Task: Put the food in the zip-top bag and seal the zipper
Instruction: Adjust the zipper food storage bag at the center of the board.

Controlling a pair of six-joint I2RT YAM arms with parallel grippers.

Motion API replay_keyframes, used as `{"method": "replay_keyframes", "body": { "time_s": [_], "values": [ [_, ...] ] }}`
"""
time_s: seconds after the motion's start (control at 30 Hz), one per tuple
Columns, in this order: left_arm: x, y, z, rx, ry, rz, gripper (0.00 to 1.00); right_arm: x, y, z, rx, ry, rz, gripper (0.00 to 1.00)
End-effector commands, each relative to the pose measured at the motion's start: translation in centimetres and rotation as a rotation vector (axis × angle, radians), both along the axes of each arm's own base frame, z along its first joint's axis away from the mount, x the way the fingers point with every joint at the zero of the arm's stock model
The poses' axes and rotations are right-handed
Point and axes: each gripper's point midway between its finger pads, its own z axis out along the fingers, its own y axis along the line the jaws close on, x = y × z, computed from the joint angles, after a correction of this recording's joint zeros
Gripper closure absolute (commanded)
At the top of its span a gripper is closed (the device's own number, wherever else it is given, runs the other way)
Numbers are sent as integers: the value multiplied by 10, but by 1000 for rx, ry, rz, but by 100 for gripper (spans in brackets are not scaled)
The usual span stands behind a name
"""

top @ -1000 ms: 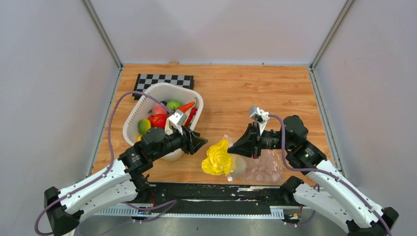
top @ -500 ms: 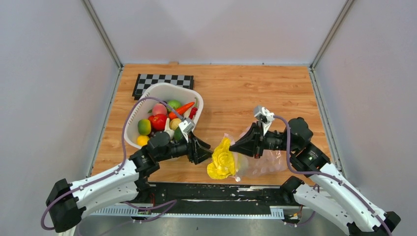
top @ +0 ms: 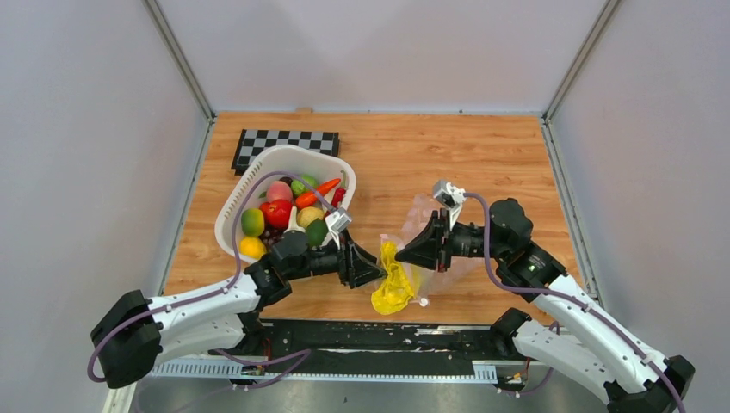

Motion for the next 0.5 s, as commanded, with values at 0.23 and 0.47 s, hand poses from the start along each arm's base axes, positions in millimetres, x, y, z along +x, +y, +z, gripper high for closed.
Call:
{"method": "replay_keyframes", "body": {
  "time_s": [0.23, 0.47],
  "values": [
    [24, 6, 3, 41, -46, 143, 65, -11, -7, 52, 115, -141, 17, 100],
    [26, 8, 9, 47, -69, 154, 64, -12, -3, 51, 126, -127, 47, 100]
  ]
}}
